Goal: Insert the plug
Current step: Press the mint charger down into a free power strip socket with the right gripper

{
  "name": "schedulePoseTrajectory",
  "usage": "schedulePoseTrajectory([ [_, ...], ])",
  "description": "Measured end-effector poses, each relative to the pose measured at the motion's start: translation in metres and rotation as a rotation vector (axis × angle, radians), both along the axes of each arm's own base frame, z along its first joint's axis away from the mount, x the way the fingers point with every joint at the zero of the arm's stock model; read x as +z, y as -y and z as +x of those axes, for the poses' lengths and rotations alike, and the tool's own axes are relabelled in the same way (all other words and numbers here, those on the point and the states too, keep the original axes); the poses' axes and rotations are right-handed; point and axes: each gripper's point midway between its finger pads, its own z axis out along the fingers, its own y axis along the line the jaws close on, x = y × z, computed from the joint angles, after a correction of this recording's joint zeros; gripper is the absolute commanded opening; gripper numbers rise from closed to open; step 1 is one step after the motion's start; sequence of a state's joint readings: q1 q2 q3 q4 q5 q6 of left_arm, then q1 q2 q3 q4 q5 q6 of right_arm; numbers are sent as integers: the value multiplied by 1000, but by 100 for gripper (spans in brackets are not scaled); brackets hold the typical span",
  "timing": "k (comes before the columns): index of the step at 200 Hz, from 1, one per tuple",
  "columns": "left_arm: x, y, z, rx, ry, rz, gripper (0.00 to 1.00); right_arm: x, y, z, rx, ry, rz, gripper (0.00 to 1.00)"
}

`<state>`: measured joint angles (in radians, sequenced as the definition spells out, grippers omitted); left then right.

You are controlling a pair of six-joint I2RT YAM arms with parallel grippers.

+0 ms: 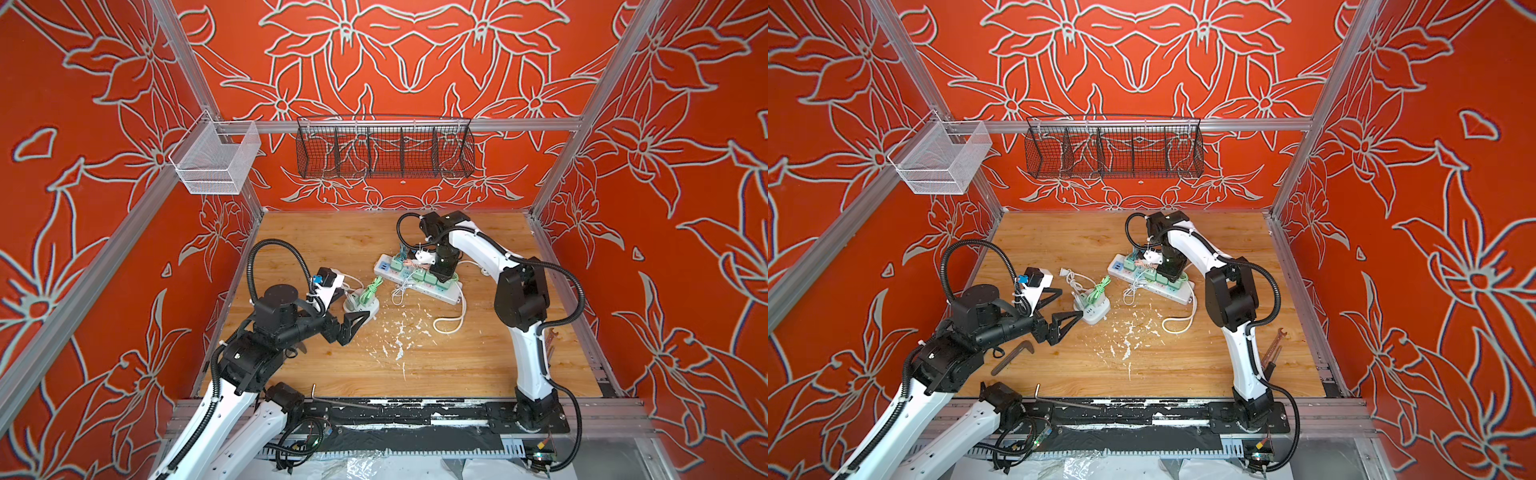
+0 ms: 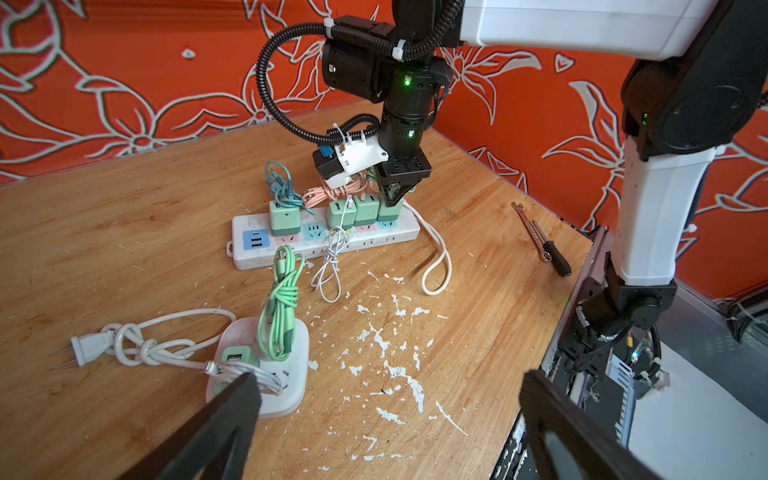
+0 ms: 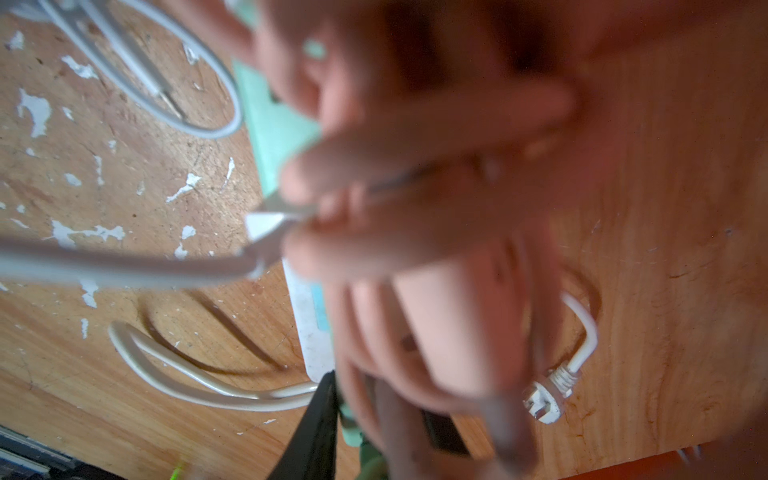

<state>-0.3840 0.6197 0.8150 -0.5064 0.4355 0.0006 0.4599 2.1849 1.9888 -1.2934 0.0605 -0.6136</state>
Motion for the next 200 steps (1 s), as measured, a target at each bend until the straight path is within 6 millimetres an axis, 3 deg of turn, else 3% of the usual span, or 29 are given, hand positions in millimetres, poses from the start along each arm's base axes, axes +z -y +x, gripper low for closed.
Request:
schedulePoseTrajectory([
  [70, 2, 1, 0, -7, 4, -7, 97, 5, -1, 3, -16, 12, 4, 33],
  [200, 6, 2, -2, -16, 19, -17, 97, 12, -3, 7, -56, 34, 44, 53],
])
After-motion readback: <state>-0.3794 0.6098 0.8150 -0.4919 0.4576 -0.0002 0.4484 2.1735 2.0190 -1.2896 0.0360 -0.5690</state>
